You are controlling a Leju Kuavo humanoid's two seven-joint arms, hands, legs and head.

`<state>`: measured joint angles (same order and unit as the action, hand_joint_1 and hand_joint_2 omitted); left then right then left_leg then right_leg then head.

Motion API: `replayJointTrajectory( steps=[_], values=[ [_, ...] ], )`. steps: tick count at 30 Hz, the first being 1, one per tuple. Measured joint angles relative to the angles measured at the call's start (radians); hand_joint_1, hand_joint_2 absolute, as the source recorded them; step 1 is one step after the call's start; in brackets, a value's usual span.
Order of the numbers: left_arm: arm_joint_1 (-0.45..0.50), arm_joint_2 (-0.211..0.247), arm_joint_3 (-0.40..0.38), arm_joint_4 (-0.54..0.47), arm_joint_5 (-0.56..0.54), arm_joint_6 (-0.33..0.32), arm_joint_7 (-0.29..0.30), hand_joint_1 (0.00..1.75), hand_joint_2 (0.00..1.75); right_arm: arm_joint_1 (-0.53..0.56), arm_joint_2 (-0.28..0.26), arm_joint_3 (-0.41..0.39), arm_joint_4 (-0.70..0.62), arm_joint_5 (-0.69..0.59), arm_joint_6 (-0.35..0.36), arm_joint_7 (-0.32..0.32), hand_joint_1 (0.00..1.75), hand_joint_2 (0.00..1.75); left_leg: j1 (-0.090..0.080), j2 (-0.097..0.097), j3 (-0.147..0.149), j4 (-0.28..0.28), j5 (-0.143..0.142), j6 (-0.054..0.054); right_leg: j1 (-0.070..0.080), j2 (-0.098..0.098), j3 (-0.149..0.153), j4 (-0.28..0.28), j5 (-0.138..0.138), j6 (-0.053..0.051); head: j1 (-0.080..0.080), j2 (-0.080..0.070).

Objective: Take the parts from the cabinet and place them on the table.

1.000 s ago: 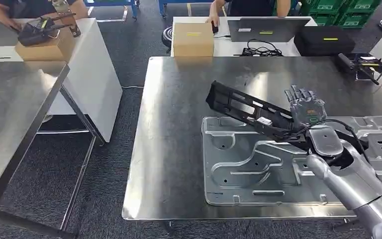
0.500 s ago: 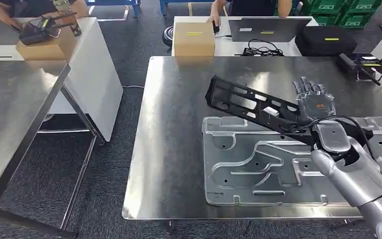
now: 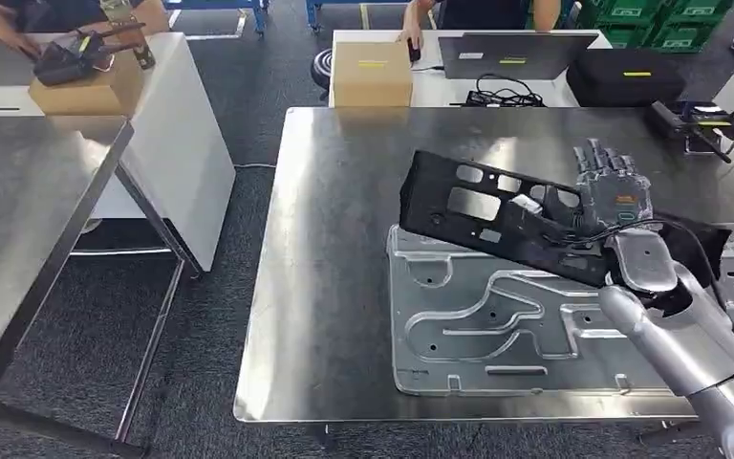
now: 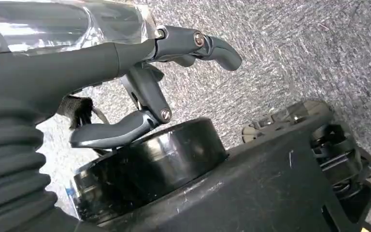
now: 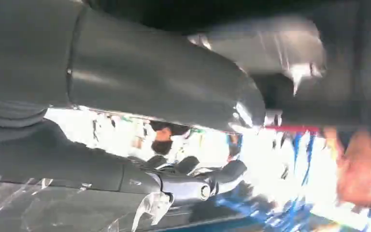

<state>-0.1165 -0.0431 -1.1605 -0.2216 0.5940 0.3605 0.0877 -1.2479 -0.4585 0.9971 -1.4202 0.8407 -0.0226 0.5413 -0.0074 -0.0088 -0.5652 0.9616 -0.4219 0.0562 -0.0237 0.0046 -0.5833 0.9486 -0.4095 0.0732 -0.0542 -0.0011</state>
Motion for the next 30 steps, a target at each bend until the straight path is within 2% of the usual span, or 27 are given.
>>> replayJointTrajectory(
  steps=[1,2,3,4,5,6,7,8,9,11,13,16,20,21,30],
  values=[
    [0.0,0.0,-0.002,0.0,0.002,0.0,0.0,0.0,1.75,-0.006,0.0,-0.002,-0.001,-0.013,0.014,-0.017,0.0,0.0,0.0,0.0,0.0,0.0,0.0,0.0,0.0,0.0,0.0,0.0,0.0,0.0,0.0,0.0],
    [-0.001,0.0,-0.003,0.0,0.002,0.0,0.002,0.0,1.75,-0.016,-0.002,0.003,-0.002,-0.022,0.074,-0.036,0.0,0.0,0.0,0.0,0.0,0.0,0.0,0.0,0.0,0.0,0.0,0.0,0.0,0.0,0.0,0.0],
    [-0.001,0.0,-0.003,0.0,0.003,0.0,0.006,0.0,1.75,-0.023,-0.002,0.01,-0.002,-0.015,0.17,-0.039,0.0,0.0,0.001,0.0,0.0,0.0,0.0,0.0,0.0,0.0,0.0,0.0,0.0,0.0,0.0,0.0],
    [-0.001,0.0,-0.003,0.0,0.003,-0.001,0.008,0.0,1.75,-0.019,-0.002,0.011,-0.002,-0.008,0.206,-0.025,0.0,0.0,0.001,-0.001,0.0,0.0,0.0,0.0,0.0,0.0,0.001,0.0,0.0,0.0,0.0,0.0],
    [-0.001,0.0,-0.003,0.0,0.003,-0.001,0.008,0.0,1.75,-0.014,-0.002,0.01,-0.002,-0.003,0.195,-0.012,0.0,0.0,0.001,-0.001,0.0,0.0,0.0,0.0,0.0,0.0,0.0,0.0,0.0,0.0,0.0,0.0],
    [0.0,0.0,-0.005,0.0,0.003,0.0,0.008,0.0,1.75,0.0,-0.002,0.008,-0.002,-0.003,0.141,0.003,0.0,0.0,0.0,0.0,0.0,0.0,0.0,0.0,0.0,0.0,0.0,0.0,0.0,0.0,0.0,0.0],
    [0.0,0.0,-0.005,0.0,0.003,0.002,0.007,0.0,1.75,0.008,-0.002,0.001,-0.002,-0.003,0.058,0.003,0.0,0.0,0.0,0.0,0.0,0.0,0.0,0.0,0.0,0.0,0.0,0.0,0.0,0.0,0.0,0.0],
    [0.0,-0.001,-0.006,0.0,0.003,0.004,0.007,0.0,1.75,0.01,-0.002,-0.003,-0.002,-0.007,0.026,-0.001,0.0,0.0,0.0,0.0,0.0,0.0,0.0,0.0,0.0,0.0,0.0,0.0,0.0,0.0,0.0,0.0],
    [-0.001,-0.001,-0.008,0.0,0.003,0.005,0.006,0.0,1.75,0.007,-0.002,-0.003,-0.002,-0.03,0.037,-0.027,0.0,0.0,0.0,0.0,0.0,-0.001,0.0,0.0,0.0,0.0,0.001,0.0,0.0,0.0,0.0,0.0],
    [-0.001,-0.001,-0.01,0.0,0.008,0.005,0.005,0.0,1.75,0.0,-0.002,0.008,0.0,-0.031,0.138,-0.042,0.0,0.0,0.001,0.0,0.001,-0.001,0.0,0.0,0.0,0.0,0.001,0.0,0.0,0.0,0.0,0.0],
    [0.0,-0.002,-0.012,0.0,0.011,0.006,0.003,0.0,1.75,0.016,-0.002,0.005,0.002,-0.018,0.086,-0.021,0.0,0.0,0.0,0.0,0.0,-0.001,0.0,0.0,0.0,0.0,0.0,0.0,0.0,0.0,0.0,0.0],
    [-0.001,-0.002,-0.014,0.0,0.011,0.006,0.002,0.0,1.75,0.006,-0.002,0.009,0.002,-0.002,0.118,-0.043,0.0,0.0,0.001,0.0,0.001,-0.001,0.0,0.0,0.001,0.0,0.001,0.0,0.0,0.0,0.0,0.0],
    [0.0,-0.002,-0.014,0.0,0.019,0.006,0.0,0.0,1.75,0.012,-0.002,0.01,0.002,0.004,0.077,-0.03,0.0,0.0,0.001,0.0,0.001,-0.001,0.0,0.0,0.0,0.0,0.001,0.0,0.0,0.0,0.0,0.0],
    [0.0,-0.002,-0.014,0.0,0.019,0.006,-0.001,0.0,0.0,0.013,-0.002,0.01,0.002,0.005,0.073,-0.03,0.0,0.0,0.001,0.0,0.001,-0.001,0.0,0.0,0.0,0.0,0.001,0.0,0.0,0.0,0.0,0.0],
    [0.0,-0.002,-0.014,0.0,0.02,0.004,-0.011,0.0,0.0,0.024,-0.003,0.013,0.001,0.052,0.095,-0.04,0.0,0.0,0.001,0.0,0.001,-0.001,0.0,0.0,0.0,0.0,0.001,0.0,0.0,0.0,0.0,0.0]
  ],
)
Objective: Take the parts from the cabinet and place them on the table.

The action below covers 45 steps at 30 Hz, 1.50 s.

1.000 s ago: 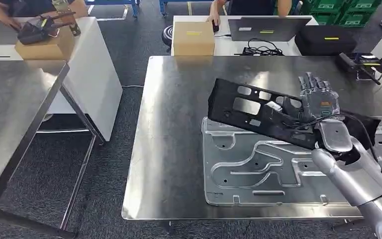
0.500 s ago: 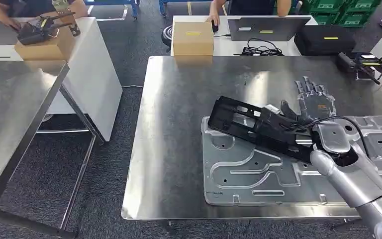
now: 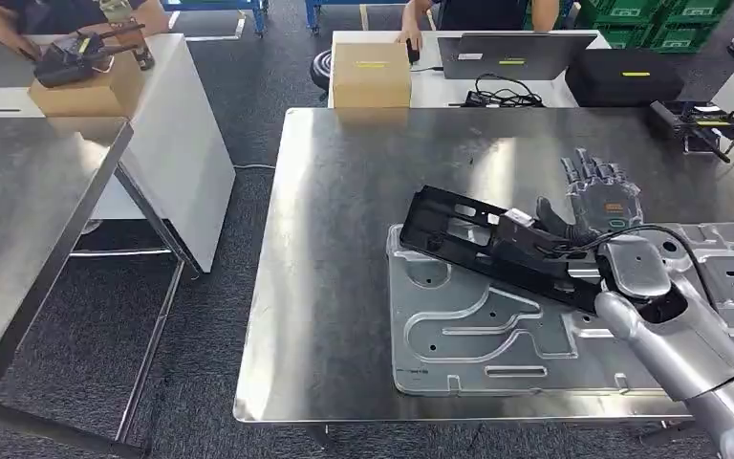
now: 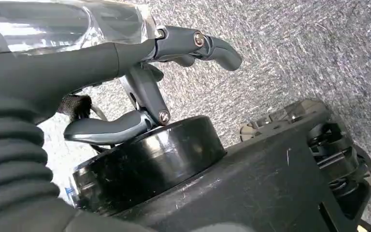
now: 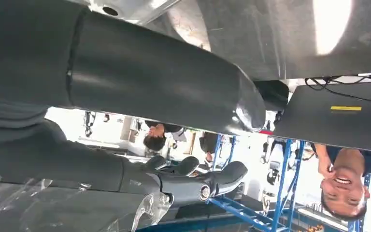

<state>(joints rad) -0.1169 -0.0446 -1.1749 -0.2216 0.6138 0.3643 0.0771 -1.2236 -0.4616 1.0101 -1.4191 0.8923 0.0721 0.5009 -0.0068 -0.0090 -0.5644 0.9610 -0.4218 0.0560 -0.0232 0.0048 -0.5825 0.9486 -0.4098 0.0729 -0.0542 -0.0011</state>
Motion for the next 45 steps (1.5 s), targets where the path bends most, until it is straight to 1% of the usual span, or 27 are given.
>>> replayJointTrajectory(
  steps=[2,3,4,5,6,8,10,12,14,15,16,17,20,22,24,26,28,30,31,32,35,36,39,40,41,43,45],
  values=[
    [0.0,0.0,0.0,0.0,0.001,-0.001,0.0,0.0,0.0,0.002,0.0,0.0,0.0,0.005,0.001,0.0,0.0,0.0,-0.001,0.0,-0.001,0.001,-0.001,0.001,-0.001,0.0,0.001,-0.002,0.001,0.001,0.0,0.0],
    [0.0,0.0,0.0,0.0,0.001,-0.003,0.003,0.0,0.0,0.002,0.0,0.0,-0.002,0.008,0.002,0.0,0.0,0.0,-0.006,-0.002,0.002,0.001,0.002,0.014,-0.008,-0.002,0.006,-0.011,0.011,0.011,0.0,0.0],
    [0.0,0.0,0.0,0.0,0.001,-0.005,0.003,0.0,0.0,0.002,0.0,-0.001,-0.003,0.01,0.003,0.0,0.0,0.0,0.0,0.0,0.014,-0.023,0.015,0.019,-0.001,-0.001,0.013,-0.02,0.013,0.015,0.0,0.0],
    [0.0,0.0,0.0,0.0,0.001,-0.005,0.003,0.0,0.0,0.004,-0.003,-0.002,-0.003,0.013,0.003,0.002,0.0,0.0,0.008,0.005,0.026,-0.04,0.026,0.017,-0.008,-0.002,0.013,-0.009,-0.002,0.012,0.0,0.0],
    [-0.001,0.0,0.0,0.0,0.001,-0.006,0.003,0.0,0.0,0.003,-0.006,-0.001,-0.004,0.017,0.006,0.002,0.0,0.0,0.008,0.006,0.031,-0.053,0.034,0.025,-0.005,-0.001,-0.007,0.037,-0.043,0.014,0.0,0.0],
    [-0.002,0.0,0.0,0.0,0.0,-0.006,0.007,0.0,0.0,0.007,-0.007,-0.001,-0.004,0.018,0.009,0.002,0.0,0.0,0.009,0.007,0.03,-0.054,0.035,0.025,-0.007,-0.001,-0.07,0.188,-0.122,0.021,0.0,0.0],
    [-0.001,0.0,0.0,0.0,-0.001,-0.006,0.009,0.0,0.0,0.02,-0.009,0.002,-0.004,0.021,0.01,0.002,0.0,0.0,0.012,0.007,0.029,-0.052,0.036,0.022,-0.016,-0.001,-0.115,0.301,-0.151,0.033,0.0,0.0],
    [-0.001,-0.001,-0.003,0.0,-0.001,-0.004,0.01,0.0,0.0,0.022,-0.011,0.004,-0.006,0.026,0.012,0.002,0.0,0.0,0.022,0.006,0.028,-0.049,0.037,0.011,-0.031,-0.002,-0.063,0.211,-0.089,0.05,0.0,0.0],
    [-0.002,0.001,-0.003,0.0,-0.001,0.0,0.01,0.0,0.0,0.02,-0.011,0.004,-0.009,0.027,0.016,0.002,0.0,0.0,0.034,0.005,0.022,-0.031,0.028,-0.016,-0.052,-0.01,0.043,0.024,-0.018,0.077,0.0,0.0],
    [-0.003,0.009,-0.003,0.003,-0.001,0.004,0.01,0.0,0.0,0.019,-0.014,0.005,-0.009,0.029,0.019,0.002,0.0,0.0,0.025,0.002,0.011,-0.022,0.023,-0.03,-0.044,0.003,0.055,0.011,-0.036,0.086,0.001,0.0],
    [-0.004,0.005,-0.004,0.003,-0.001,0.003,0.01,0.0,0.0,0.018,-0.014,0.006,-0.011,0.029,0.022,0.002,0.0,0.0,0.027,-0.001,0.004,-0.014,0.021,-0.035,-0.044,0.016,0.03,0.043,-0.014,0.057,0.0,0.0],
    [-0.004,0.005,-0.004,0.003,-0.001,0.004,0.009,0.0,0.0,0.018,-0.014,0.006,-0.011,0.031,0.024,0.002,0.0,0.0,0.025,-0.003,-0.003,-0.002,0.02,-0.038,-0.056,0.014,0.033,0.027,-0.039,0.044,0.0,0.0],
    [-0.001,0.005,-0.005,0.003,-0.001,0.004,0.006,0.0,0.0,0.019,-0.013,0.007,-0.012,0.036,0.029,0.001,0.0,0.0,0.033,-0.005,-0.028,0.006,0.025,-0.055,-0.047,0.011,-0.004,0.051,-0.033,0.01,-0.001,0.0],
    [-0.001,0.005,-0.005,0.003,-0.001,0.005,0.006,0.0,0.0,0.017,-0.013,0.007,-0.014,0.037,0.029,0.0,0.0,0.0,0.032,0.0,-0.06,0.084,-0.054,-0.048,-0.039,0.011,-0.019,0.051,-0.02,-0.007,-0.001,0.0],
    [-0.002,0.005,-0.006,0.003,-0.001,0.004,0.006,0.0,0.0,0.019,-0.013,0.007,-0.015,0.039,0.03,0.0,0.0,0.0,0.024,0.0,-0.118,0.273,-0.166,-0.039,-0.026,0.011,-0.037,0.05,-0.008,-0.019,0.0,0.0],
    [-0.003,0.003,-0.006,0.003,-0.001,0.004,0.006,0.0,0.0,0.02,-0.014,0.008,-0.015,0.039,0.031,0.0,0.0,0.0,0.013,0.0,-0.125,0.346,-0.196,-0.023,-0.011,0.011,-0.054,0.051,0.005,-0.028,0.0,0.0],
    [-0.003,0.002,-0.006,0.003,-0.001,0.004,0.006,0.0,0.0,0.021,-0.014,0.008,-0.015,0.039,0.032,0.0,0.0,0.0,-0.004,0.0,-0.049,0.248,-0.148,0.003,0.004,0.011,-0.063,0.051,0.016,-0.033,0.0,0.0],
    [-0.005,0.002,-0.006,0.003,-0.001,0.006,0.005,0.0,0.0,0.019,-0.014,0.007,-0.016,0.04,0.033,0.0,0.0,0.0,-0.029,0.0,0.068,0.069,-0.092,0.046,0.015,0.01,-0.067,0.05,0.026,-0.038,0.0,0.0],
    [-0.01,0.005,-0.006,0.004,0.0,0.01,0.005,0.0,0.0,0.018,-0.016,0.005,-0.018,0.041,0.033,0.002,0.0,0.0,-0.042,0.008,0.104,0.0,-0.102,0.071,0.019,0.007,-0.07,0.049,0.033,-0.035,0.0,0.0],
    [-0.012,0.003,-0.006,0.004,0.0,0.009,0.005,0.0,0.0,0.018,-0.021,0.005,-0.019,0.042,0.034,0.002,0.0,0.0,-0.044,0.012,0.098,0.003,-0.083,0.06,0.012,0.004,-0.068,0.042,0.042,-0.032,0.0,0.0],
    [-0.014,0.0,-0.006,0.004,0.0,0.01,0.006,0.0,0.0,0.022,-0.024,0.004,-0.02,0.042,0.037,0.003,0.0,0.0,-0.044,0.011,0.094,-0.03,-0.049,0.066,0.008,0.001,-0.071,0.025,0.069,-0.015,0.0,0.0],
    [-0.015,0.0,-0.006,0.004,0.001,0.01,0.008,0.0,0.0,0.023,-0.031,0.004,-0.021,0.043,0.039,0.003,0.0,0.0,-0.036,0.016,0.097,-0.043,-0.03,0.053,0.006,0.001,-0.078,0.034,0.047,-0.014,0.0,0.0],
    [-0.014,-0.001,-0.006,0.004,0.003,0.012,0.008,0.0,0.0,0.026,-0.043,0.003,-0.023,0.051,0.044,0.005,0.0,0.0,-0.03,0.015,0.062,-0.047,0.001,0.053,0.002,0.001,-0.126,0.211,-0.123,0.007,0.0,0.0],
    [-0.014,-0.002,-0.006,0.004,0.005,0.012,0.008,0.0,0.0,0.031,-0.047,0.003,-0.023,0.053,0.047,0.006,0.0,0.0,-0.027,0.016,0.049,-0.045,0.01,0.05,-0.001,0.001,-0.141,0.283,-0.151,0.014,0.0,0.0],
    [-0.013,-0.002,-0.006,0.004,0.005,0.012,0.008,0.0,0.0,0.037,-0.049,0.003,-0.024,0.056,0.048,0.006,0.0,0.0,-0.024,0.016,0.036,-0.044,0.02,0.046,-0.004,0.001,-0.143,0.329,-0.149,0.021,0.0,0.0],
    [-0.013,-0.002,-0.006,0.004,0.005,0.012,0.008,0.0,0.0,0.043,-0.054,0.003,-0.025,0.058,0.051,0.007,0.0,0.0,-0.015,0.018,0.013,-0.04,0.035,0.034,-0.016,0.0,-0.086,0.288,-0.08,0.036,0.0,0.0],
    [-0.014,-0.001,-0.006,0.004,0.005,0.011,0.013,0.0,0.0,0.043,-0.057,0.003,-0.029,0.06,0.051,0.008,0.0,0.0,-0.008,0.02,-0.011,-0.016,0.04,0.021,-0.034,-0.006,0.042,0.109,-0.036,0.062,0.001,0.0]
  ],
)
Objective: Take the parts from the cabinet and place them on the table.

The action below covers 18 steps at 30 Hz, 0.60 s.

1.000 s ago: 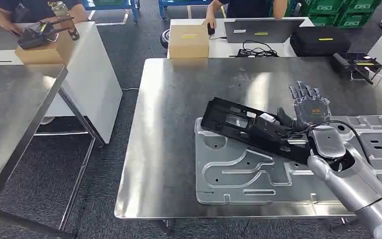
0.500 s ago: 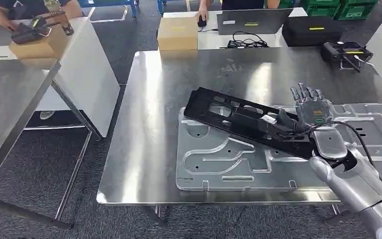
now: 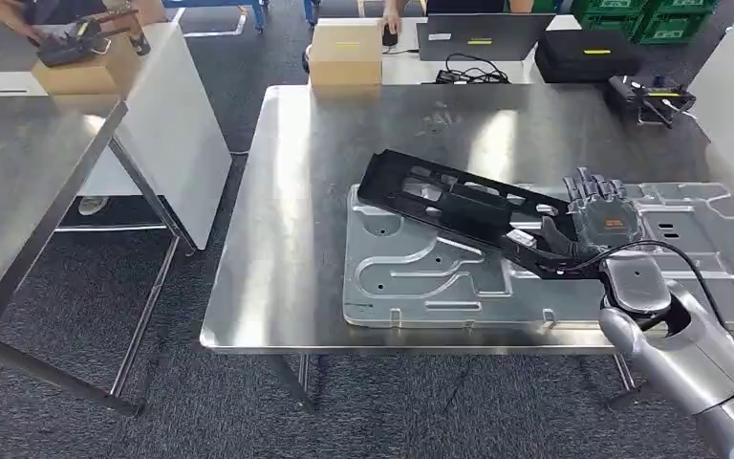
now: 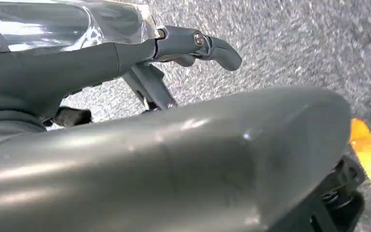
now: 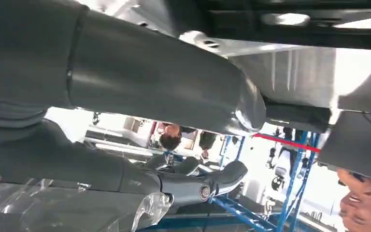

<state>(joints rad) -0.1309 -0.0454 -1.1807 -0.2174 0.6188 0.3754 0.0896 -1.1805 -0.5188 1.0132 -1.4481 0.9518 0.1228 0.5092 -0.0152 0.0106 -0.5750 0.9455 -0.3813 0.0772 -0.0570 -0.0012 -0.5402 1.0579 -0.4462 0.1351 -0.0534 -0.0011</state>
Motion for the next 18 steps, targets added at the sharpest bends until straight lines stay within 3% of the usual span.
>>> replayJointTrajectory(
  steps=[1,2,3,5,6,7,9,10,11,12,13,14,15,16,17,18],
  values=[
    [0.0,0.006,0.0,0.001,0.0,0.002,0.002,0.0,0.0,-0.001,-0.005,-0.001,0.0,0.0,0.0,0.001,0.0,0.0,-0.006,-0.001,-0.015,0.013,-0.002,-0.007,0.002,0.003,0.047,-0.067,-0.036,0.014,0.0,0.0],
    [-0.002,0.003,0.0,0.001,0.0,0.001,0.005,0.0,0.0,-0.001,-0.006,-0.003,-0.004,0.0,0.0,0.001,0.0,0.0,-0.008,-0.001,-0.022,0.024,0.001,-0.011,0.007,0.005,0.043,-0.08,-0.044,-0.013,-0.002,0.0],
    [-0.001,0.004,0.0,0.001,0.0,0.001,0.005,0.0,0.0,0.007,-0.006,-0.003,-0.005,0.0,0.0,0.001,0.0,0.0,-0.013,-0.001,-0.028,0.027,0.007,-0.017,0.006,0.001,0.035,-0.08,-0.047,-0.029,-0.001,0.0],
    [0.006,0.004,0.0,0.001,0.0,0.002,0.005,0.0,0.0,0.018,-0.007,-0.003,-0.005,0.0,0.0,0.001,0.0,0.0,-0.008,-0.002,-0.042,0.027,0.023,-0.025,0.007,-0.002,0.013,-0.072,-0.034,-0.05,-0.002,0.0],
    [0.009,0.005,0.0,0.001,0.0,0.002,0.005,0.0,0.0,0.018,-0.008,-0.003,-0.006,0.0,0.0,0.0,0.0,0.0,-0.002,-0.002,-0.051,0.034,0.015,-0.029,0.007,-0.003,0.004,-0.072,-0.024,-0.066,-0.002,0.0],
    [0.011,0.005,0.0,0.001,0.0,0.002,0.005,0.0,0.0,0.019,-0.008,-0.004,-0.008,0.0,0.0,0.0,0.0,0.0,-0.001,-0.003,-0.072,0.07,-0.039,-0.037,0.009,-0.003,-0.011,-0.072,-0.013,-0.078,-0.002,0.0],
    [0.011,0.004,0.0,0.001,0.0,0.005,0.001,0.0,0.0,0.02,-0.009,-0.006,-0.008,0.0,0.0,0.0,0.0,0.0,0.005,-0.004,-0.119,0.229,-0.159,-0.048,0.012,-0.003,-0.037,-0.072,0.007,-0.09,-0.002,0.0],
    [0.011,0.004,0.0,0.001,0.0,0.008,-0.002,0.0,0.0,0.021,-0.009,-0.007,-0.008,0.0,0.0,0.0,0.0,0.0,0.006,-0.004,-0.137,0.31,-0.198,-0.048,0.014,-0.003,-0.049,-0.072,0.015,-0.091,-0.002,0.0],
    [0.011,0.004,0.0,0.001,0.0,0.009,-0.005,0.0,0.0,0.025,-0.01,-0.007,-0.008,0.0,0.0,0.0,0.0,0.0,0.006,-0.004,-0.141,0.36,-0.208,-0.047,0.017,-0.002,-0.059,-0.071,0.025,-0.092,-0.002,0.0],
    [0.011,0.004,0.0,0.001,0.0,0.009,-0.007,0.0,0.0,0.029,-0.011,-0.007,-0.008,0.0,0.0,0.002,0.0,0.0,0.005,-0.004,-0.125,0.361,-0.195,-0.043,0.019,-0.001,-0.069,-0.071,0.033,-0.092,-0.002,0.0],
    [0.01,0.004,0.0,0.001,-0.002,0.009,-0.007,0.0,0.0,0.031,-0.013,-0.008,-0.008,0.0,-0.001,0.004,0.0,0.0,0.004,-0.004,-0.087,0.321,-0.165,-0.036,0.022,0.001,-0.079,-0.071,0.042,-0.092,-0.002,0.0],
    [0.01,0.004,0.0,0.001,-0.005,0.009,-0.006,0.0,0.0,0.034,-0.017,-0.011,-0.011,0.0,-0.001,0.007,0.0,0.0,0.001,-0.005,-0.032,0.245,-0.129,-0.027,0.026,0.002,-0.088,-0.072,0.051,-0.091,-0.002,0.0],
    [0.009,0.005,0.0,0.001,-0.006,0.009,-0.005,0.0,0.0,0.035,-0.021,-0.016,-0.015,0.0,-0.001,0.013,0.0,0.0,-0.006,-0.006,0.033,0.15,-0.105,-0.01,0.028,0.003,-0.095,-0.072,0.059,-0.091,-0.002,0.0],
    [0.006,0.011,0.0,0.002,-0.007,0.01,-0.004,0.0,0.0,0.036,-0.025,-0.024,-0.022,0.0,-0.002,0.018,0.0,0.0,-0.015,-0.009,0.097,0.062,-0.11,0.009,0.023,0.001,-0.097,-0.072,0.067,-0.089,-0.001,0.0],
    [0.002,0.012,0.0,0.002,-0.007,0.009,-0.002,0.0,0.0,0.04,-0.03,-0.032,-0.027,0.0,-0.003,0.022,0.0,0.0,-0.027,-0.008,0.131,-0.006,-0.128,0.021,0.026,-0.004,-0.1,-0.072,0.073,-0.081,-0.002,0.0],
    [0.001,0.012,-0.001,0.002,-0.008,0.009,-0.001,0.0,0.0,0.048,-0.04,-0.039,-0.03,0.0,-0.004,0.024,0.0,0.0,-0.027,-0.007,0.12,0.003,-0.119,0.013,0.019,-0.011,-0.097,-0.082,0.087,-0.071,-0.001,0.0]
  ],
)
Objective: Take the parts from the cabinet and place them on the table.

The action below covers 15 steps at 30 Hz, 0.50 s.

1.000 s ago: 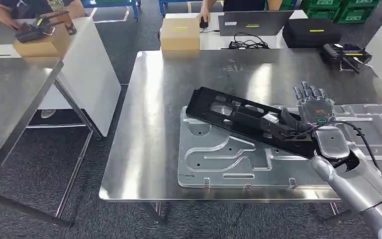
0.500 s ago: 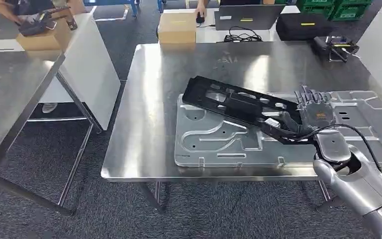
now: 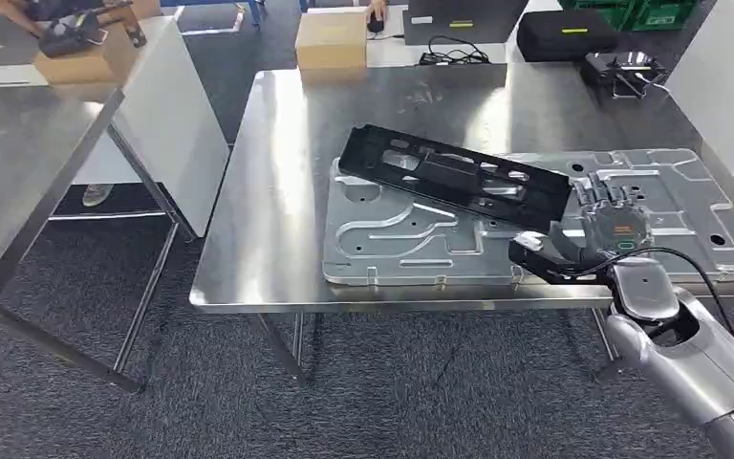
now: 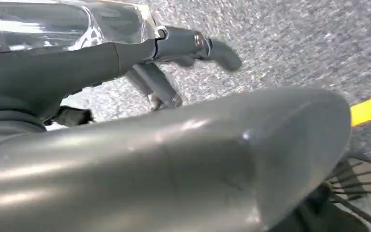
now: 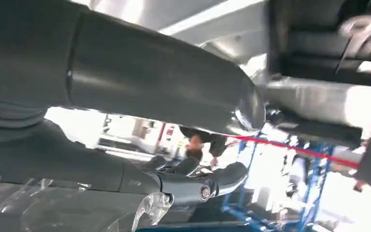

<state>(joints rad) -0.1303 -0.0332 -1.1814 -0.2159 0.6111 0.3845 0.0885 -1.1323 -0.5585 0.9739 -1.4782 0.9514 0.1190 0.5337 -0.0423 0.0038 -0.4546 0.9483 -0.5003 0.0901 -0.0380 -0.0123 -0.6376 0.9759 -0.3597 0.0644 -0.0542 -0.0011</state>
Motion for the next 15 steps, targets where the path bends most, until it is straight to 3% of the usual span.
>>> replayJointTrajectory(
  steps=[2,3,4,5,7,8,9,10,11,12,13,14,15],
  values=[
    [0.0,0.0,0.0,0.0,0.0,0.001,0.002,0.0,0.0,0.015,-0.014,-0.008,-0.006,0.0,-0.001,0.006,0.0,0.0,-0.006,-0.001,-0.007,-0.009,0.02,0.012,-0.002,-0.003,0.003,-0.017,0.022,0.015,0.0,0.0],
    [0.001,-0.001,0.0,0.0,-0.001,0.001,0.003,0.0,0.0,0.031,-0.021,-0.016,-0.01,0.0,-0.003,0.01,0.0,0.0,0.007,-0.001,-0.009,-0.04,0.052,0.017,0.004,-0.002,0.001,-0.024,0.027,0.02,0.0,0.0],
    [-0.002,-0.001,0.0,0.0,-0.002,0.002,0.003,0.0,0.0,0.039,-0.027,-0.024,-0.013,0.0,-0.006,0.009,0.0,0.0,0.007,0.002,-0.009,-0.045,0.066,0.011,0.002,0.002,-0.009,-0.013,-0.003,0.021,0.0,0.0],
    [-0.002,0.0,0.0,0.0,-0.002,0.003,0.003,0.0,0.0,0.043,-0.038,-0.03,-0.019,0.0,-0.006,0.011,0.0,0.0,0.009,0.002,-0.029,-0.049,0.083,0.019,0.006,0.005,-0.027,0.045,-0.083,0.02,0.0,0.0],
    [0.0,-0.002,0.0,0.0,-0.004,0.003,0.002,0.0,0.0,0.055,-0.052,-0.04,-0.023,0.0,-0.009,0.019,0.0,0.0,0.006,0.002,-0.058,-0.048,0.107,0.019,0.006,0.007,-0.057,0.192,-0.192,0.027,0.0,0.0],
    [0.001,-0.002,-0.001,0.0,-0.005,0.002,0.002,0.0,0.0,0.067,-0.059,-0.046,-0.027,0.0,-0.014,0.026,0.0,0.0,0.005,0.004,-0.072,-0.046,0.116,0.019,0.008,0.007,-0.066,0.252,-0.21,0.03,0.0,0.0],
    [0.001,-0.002,-0.001,0.0,-0.007,0.002,0.002,0.0,0.0,0.086,-0.066,-0.051,-0.033,-0.001,-0.02,0.032,0.0,0.0,0.005,0.005,-0.086,-0.045,0.127,0.018,0.008,0.007,-0.064,0.292,-0.199,0.032,0.0,0.0],
    [0.0,-0.002,-0.001,0.0,-0.008,0.002,0.002,0.0,0.0,0.11,-0.074,-0.058,-0.038,-0.003,-0.026,0.038,0.0,0.0,0.005,0.007,-0.103,-0.043,0.139,0.017,0.007,0.007,-0.037,0.282,-0.159,0.034,0.0,0.0],
    [0.0,-0.002,-0.001,0.0,-0.01,0.003,0.002,0.0,0.0,0.129,-0.084,-0.068,-0.044,-0.004,-0.037,0.046,0.0,0.0,0.005,0.007,-0.117,-0.039,0.148,0.016,0.007,0.007,0.002,0.237,-0.121,0.034,0.0,0.0],
    [0.001,-0.002,-0.001,0.0,-0.01,0.003,0.003,0.0,0.0,0.15,-0.096,-0.083,-0.051,-0.008,-0.051,0.054,0.0,0.0,0.006,0.007,-0.132,-0.033,0.155,0.014,0.007,0.007,0.061,0.161,-0.091,0.035,0.0,0.0],
    [0.0,-0.002,-0.001,0.0,-0.01,0.004,0.006,0.0,0.0,0.175,-0.109,-0.1,-0.059,-0.011,-0.069,0.063,0.0,0.0,0.005,0.006,-0.143,-0.021,0.161,0.01,0.007,0.006,0.141,0.053,-0.097,0.034,0.0,0.0],
    [0.001,-0.002,-0.001,0.0,-0.006,0.005,0.006,0.0,0.0,0.203,-0.122,-0.12,-0.068,-0.013,-0.092,0.074,0.0,0.0,-0.001,0.004,-0.153,-0.013,0.164,0.005,0.015,0.006,0.198,-0.04,-0.137,0.029,0.001,0.0],
    [0.001,0.0,-0.001,0.0,-0.002,0.007,0.008,0.0,0.0,0.246,-0.136,-0.146,-0.077,-0.021,-0.124,0.083,0.0,0.0,0.0,0.005,-0.152,-0.012,0.172,0.0,0.017,0.008,0.198,-0.048,-0.139,0.012,-0.001,0.0]
  ],
)
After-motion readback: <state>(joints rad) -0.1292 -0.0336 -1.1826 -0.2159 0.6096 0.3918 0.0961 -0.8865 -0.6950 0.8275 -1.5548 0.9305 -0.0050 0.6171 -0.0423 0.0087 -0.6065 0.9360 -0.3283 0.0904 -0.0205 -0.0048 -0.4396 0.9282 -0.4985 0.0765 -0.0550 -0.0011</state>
